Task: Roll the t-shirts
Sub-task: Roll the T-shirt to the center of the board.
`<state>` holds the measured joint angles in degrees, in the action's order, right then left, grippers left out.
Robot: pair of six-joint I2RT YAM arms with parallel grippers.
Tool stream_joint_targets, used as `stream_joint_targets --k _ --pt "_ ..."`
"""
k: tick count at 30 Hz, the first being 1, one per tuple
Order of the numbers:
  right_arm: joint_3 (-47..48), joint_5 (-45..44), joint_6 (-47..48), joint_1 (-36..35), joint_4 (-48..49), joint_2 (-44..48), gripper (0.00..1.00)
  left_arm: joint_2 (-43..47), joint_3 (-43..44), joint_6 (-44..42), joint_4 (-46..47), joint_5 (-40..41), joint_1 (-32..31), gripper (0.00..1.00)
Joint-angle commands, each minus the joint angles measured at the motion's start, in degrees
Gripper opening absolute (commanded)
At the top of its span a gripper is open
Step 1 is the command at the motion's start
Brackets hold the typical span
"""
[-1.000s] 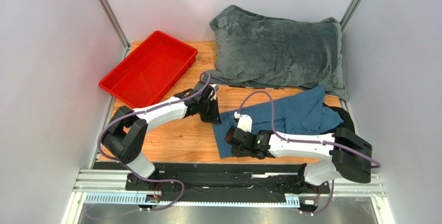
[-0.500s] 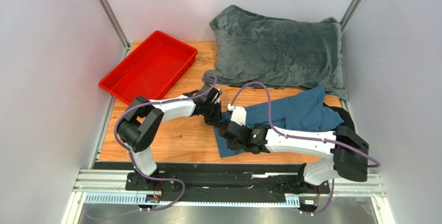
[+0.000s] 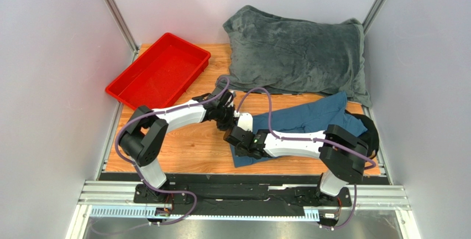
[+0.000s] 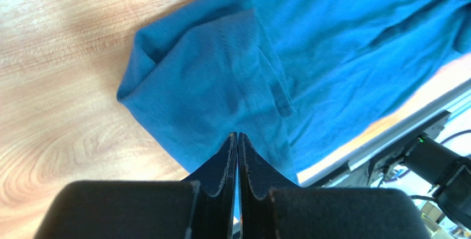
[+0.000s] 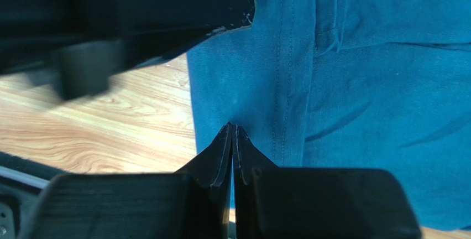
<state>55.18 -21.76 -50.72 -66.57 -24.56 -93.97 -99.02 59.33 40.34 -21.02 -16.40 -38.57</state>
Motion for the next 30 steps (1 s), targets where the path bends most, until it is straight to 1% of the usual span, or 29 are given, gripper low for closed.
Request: stream_joint_targets --k 1,5,9,15,20,23,26,30 --pt "-1.4 0.5 -0.3 0.2 5.2 -1.2 0.05 4.6 1.1 -0.4 -1.1 -0.6 -0.2 0.1" --pt "-2.5 1.1 -0.7 0.2 5.7 -0.9 0.03 5.8 -1.3 1.1 -0.1 -1.3 -1.2 0.1" --pt "-3.1 0.3 -0.9 0.1 4.9 2.3 0.03 3.4 -2.4 1.8 1.6 -1.8 -2.0 0.1" --pt "-3.6 -0.3 -1.0 -0.1 1.4 8.4 0.03 -1.6 -1.1 1.9 2.1 -0.7 -2.2 0.08" --pt "-6.1 0.2 -2.1 -1.1 1.1 11.6 0.04 -2.5 -0.4 1.9 1.9 -0.5 -2.2 0.08" --pt "-8.3 1.3 -3.0 -2.0 2.9 11.0 0.04 -1.7 -0.4 1.7 1.2 0.4 -2.2 0.08" --pt "-10.3 3.2 -3.9 -2.5 5.6 8.4 0.03 -1.3 0.0 1.5 0.5 0.5 -2.3 0.08" --pt "-11.0 4.2 -5.3 -3.5 6.3 4.6 0.02 -1.2 0.4 1.4 0.1 0.6 -2.3 0.09"
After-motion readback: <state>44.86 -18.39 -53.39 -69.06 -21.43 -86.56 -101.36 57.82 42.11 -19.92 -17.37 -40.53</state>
